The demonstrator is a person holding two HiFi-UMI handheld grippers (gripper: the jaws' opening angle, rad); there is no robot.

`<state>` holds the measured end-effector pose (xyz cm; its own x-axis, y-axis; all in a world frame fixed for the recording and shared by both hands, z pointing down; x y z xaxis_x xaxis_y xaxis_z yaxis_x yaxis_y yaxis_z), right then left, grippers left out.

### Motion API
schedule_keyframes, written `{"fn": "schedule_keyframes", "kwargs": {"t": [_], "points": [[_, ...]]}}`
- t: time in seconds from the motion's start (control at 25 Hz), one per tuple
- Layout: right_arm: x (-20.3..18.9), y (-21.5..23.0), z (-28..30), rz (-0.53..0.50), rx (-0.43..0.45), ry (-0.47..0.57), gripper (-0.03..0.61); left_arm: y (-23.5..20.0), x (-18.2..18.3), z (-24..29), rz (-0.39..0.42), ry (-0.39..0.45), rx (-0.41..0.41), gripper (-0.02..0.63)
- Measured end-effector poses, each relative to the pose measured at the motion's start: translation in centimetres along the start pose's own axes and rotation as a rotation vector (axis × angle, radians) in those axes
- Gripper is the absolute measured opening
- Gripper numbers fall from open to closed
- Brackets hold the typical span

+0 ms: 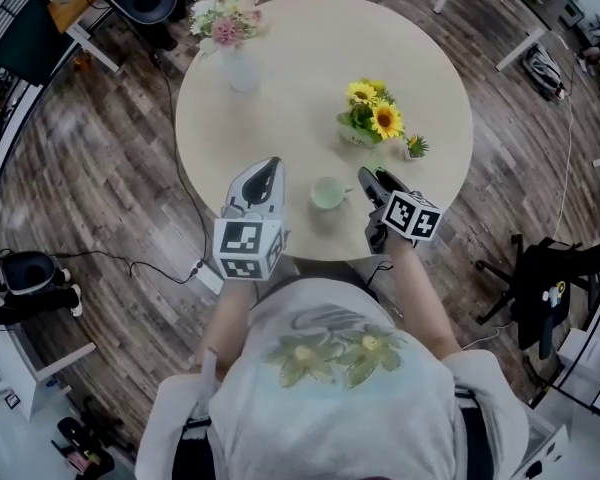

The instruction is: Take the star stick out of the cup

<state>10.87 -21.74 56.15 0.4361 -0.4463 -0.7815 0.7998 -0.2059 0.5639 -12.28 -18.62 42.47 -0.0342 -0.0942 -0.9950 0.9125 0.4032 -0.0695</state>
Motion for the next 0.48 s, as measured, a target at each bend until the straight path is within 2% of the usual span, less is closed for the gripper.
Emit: {"fn": "schedule_keyframes", "kwargs": {"t": [0.08,0.48], "points": [[0.1,0.1,0.1,0.000,-0.005,0.009,0.181,-0.2,-0.1,0.3,-0.008,-0.006,0.002,0.002],[0.3,-0.4,0.4,-0.002,0.008,0.006,0.040,-1.1,-1.1,0.8,-0.031,-0.029,0.006,0.002]]}}
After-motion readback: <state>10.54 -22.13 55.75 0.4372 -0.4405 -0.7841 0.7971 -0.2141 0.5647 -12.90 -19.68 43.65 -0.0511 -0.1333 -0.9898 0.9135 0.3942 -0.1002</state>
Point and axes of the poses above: the fingertips, and each gripper's own axes: z forward along the fingers, y to its right, x out of its top, the point moved 4 cm from there along -z, backward along the fingers, and after that the axes turned 13 degrees about y, right-handed, at the moved point
